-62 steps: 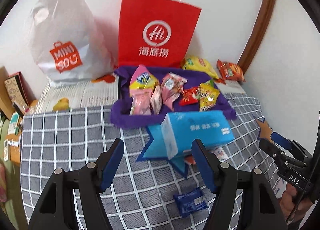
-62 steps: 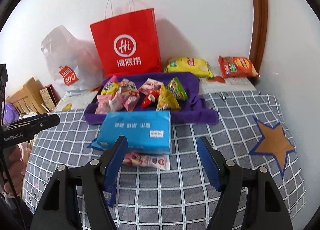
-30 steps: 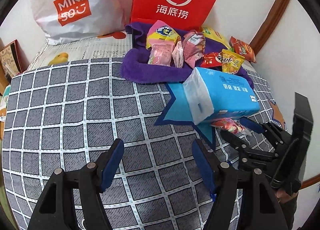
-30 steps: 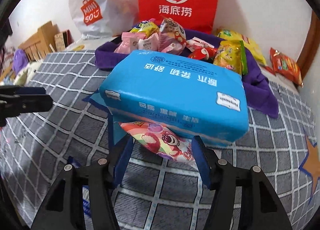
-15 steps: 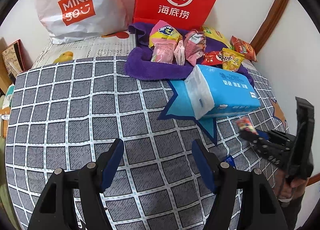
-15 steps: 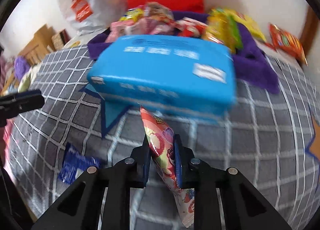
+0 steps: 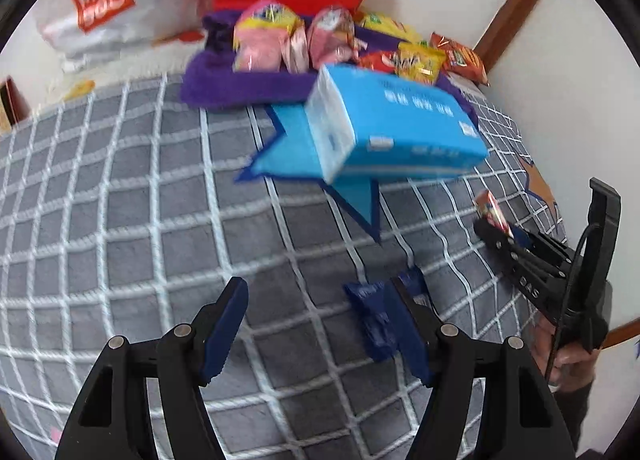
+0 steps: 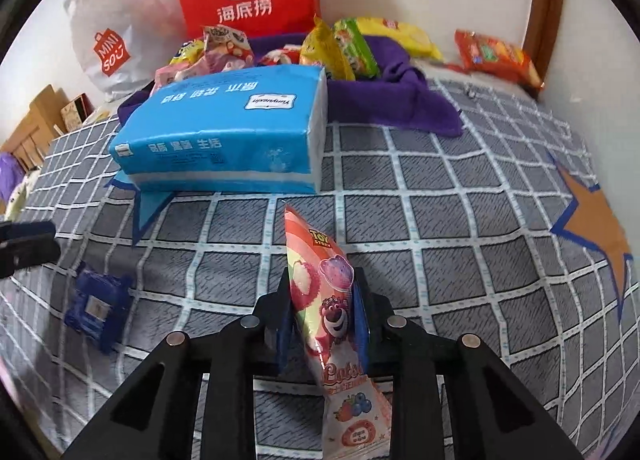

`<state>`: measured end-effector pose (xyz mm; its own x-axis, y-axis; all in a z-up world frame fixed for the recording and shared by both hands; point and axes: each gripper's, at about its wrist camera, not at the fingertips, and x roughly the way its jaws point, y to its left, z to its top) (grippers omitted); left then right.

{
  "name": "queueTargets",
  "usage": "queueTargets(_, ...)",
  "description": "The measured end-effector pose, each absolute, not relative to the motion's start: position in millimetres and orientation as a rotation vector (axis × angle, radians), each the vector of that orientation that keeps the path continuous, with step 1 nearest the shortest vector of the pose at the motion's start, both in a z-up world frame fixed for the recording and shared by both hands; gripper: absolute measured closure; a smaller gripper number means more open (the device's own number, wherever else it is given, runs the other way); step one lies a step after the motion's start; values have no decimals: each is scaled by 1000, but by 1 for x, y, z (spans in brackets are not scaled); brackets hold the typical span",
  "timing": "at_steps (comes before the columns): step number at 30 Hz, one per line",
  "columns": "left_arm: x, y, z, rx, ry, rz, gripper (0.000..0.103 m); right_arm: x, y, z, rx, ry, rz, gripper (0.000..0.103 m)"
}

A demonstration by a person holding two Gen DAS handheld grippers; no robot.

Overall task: Organize snacks
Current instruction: 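Grasp the dark blue packet with the left tool while the right tool holds the pink packet, then carry the dark blue packet and pink Lotso packet up over the purple towel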

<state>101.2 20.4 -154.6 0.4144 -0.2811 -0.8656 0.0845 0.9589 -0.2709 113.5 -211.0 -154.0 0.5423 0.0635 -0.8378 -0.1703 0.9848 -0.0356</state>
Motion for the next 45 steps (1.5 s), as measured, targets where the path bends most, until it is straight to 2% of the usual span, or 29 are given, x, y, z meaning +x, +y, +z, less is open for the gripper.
queueTargets(6, 92, 7, -165, -217, 1127, -247, 35, 115, -229, -155, -125, 944, 75, 78)
queueTargets(8, 92, -1, -166, -224, 1130, -278, 27, 114, -235, -155, -104, 934, 82, 77)
queueTargets(10, 92, -11, -167, -206, 1125, -276, 24, 115, -238, -156, -75, 931, 83, 77)
queueTargets(19, 96, -55, -172, -47, 1082, -197, 22, 117, -237, -157, -54, 932, 79, 76)
queueTargets(21, 93, -60, -174, 7, 1048, -155, 29, 117, -236, -157, -58, 932, 77, 76)
queueTargets(22, 92, -62, -174, 38, 1030, -132, 39, 117, -236, -157, -57, 932, 78, 76)
queueTargets(24, 93, -57, -173, 44, 1008, -127, 50, 117, -237, -157, -57, 932, 79, 76)
queueTargets(28, 99, -34, -169, 31, 1002, -127, 82, 117, -237, -157, -67, 932, 76, 76)
queueTargets(29, 102, -26, -168, 22, 1003, -117, 84, 117, -236, -157, -68, 932, 75, 76)
queueTargets(35, 113, -3, -172, 8, 985, -134, 84, 116, -236, -157, -69, 932, 77, 75)
queueTargets(39, 106, -10, -178, 52, 919, -151, 76, 116, -235, -157, -76, 932, 79, 74)
queueTargets(43, 101, -12, -178, 55, 879, -142, 76, 116, -234, -157, -79, 933, 80, 74)
queueTargets(45, 102, -7, -177, 21, 879, -145, 81, 116, -234, -157, -79, 933, 81, 74)
